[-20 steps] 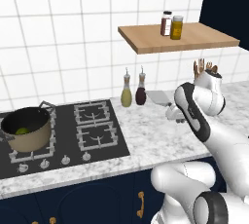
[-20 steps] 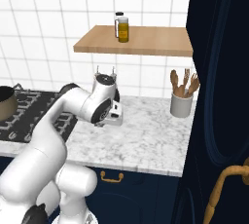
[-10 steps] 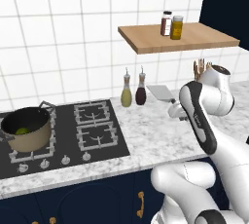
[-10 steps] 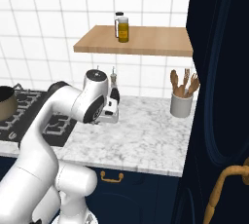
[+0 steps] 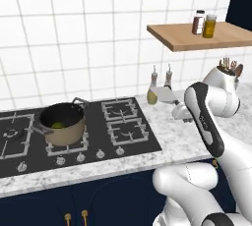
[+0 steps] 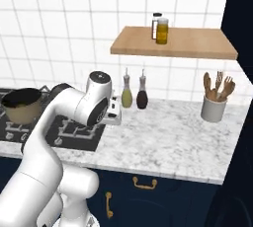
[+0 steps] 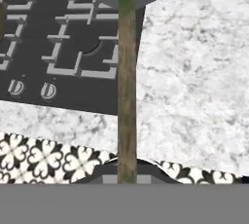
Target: Put the lime and lemon in the pot. Retrieve the spatula and lightly stir the vegetables in the pot.
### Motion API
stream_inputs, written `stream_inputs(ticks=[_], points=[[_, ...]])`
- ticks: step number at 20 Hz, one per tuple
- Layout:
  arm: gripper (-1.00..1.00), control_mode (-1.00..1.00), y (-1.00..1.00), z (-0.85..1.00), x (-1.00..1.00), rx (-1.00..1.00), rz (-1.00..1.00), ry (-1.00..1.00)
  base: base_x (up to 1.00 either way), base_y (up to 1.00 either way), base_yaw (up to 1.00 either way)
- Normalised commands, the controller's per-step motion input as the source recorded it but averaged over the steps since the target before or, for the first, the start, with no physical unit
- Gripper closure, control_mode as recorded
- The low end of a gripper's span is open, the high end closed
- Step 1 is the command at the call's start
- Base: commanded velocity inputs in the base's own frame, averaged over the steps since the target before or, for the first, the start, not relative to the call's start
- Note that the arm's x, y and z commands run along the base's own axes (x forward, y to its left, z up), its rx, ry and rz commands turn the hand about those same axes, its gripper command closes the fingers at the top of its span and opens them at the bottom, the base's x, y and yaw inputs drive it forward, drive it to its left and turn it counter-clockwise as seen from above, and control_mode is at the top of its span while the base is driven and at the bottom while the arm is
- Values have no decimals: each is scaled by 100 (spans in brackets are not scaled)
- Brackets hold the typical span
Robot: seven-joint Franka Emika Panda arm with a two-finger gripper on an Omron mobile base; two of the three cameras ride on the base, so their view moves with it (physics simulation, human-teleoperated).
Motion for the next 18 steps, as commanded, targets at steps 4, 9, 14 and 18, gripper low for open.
stream_inputs(ticks=[4, 9, 14, 18], points=[[100, 100, 0, 0, 0, 0, 0, 0, -13, 100, 5], [100, 100, 0, 0, 0, 0, 0, 0, 0, 100, 1], [100, 100, 0, 0, 0, 0, 0, 0, 8, 100, 1], [100, 100, 0, 0, 0, 0, 0, 0, 29, 80, 0]])
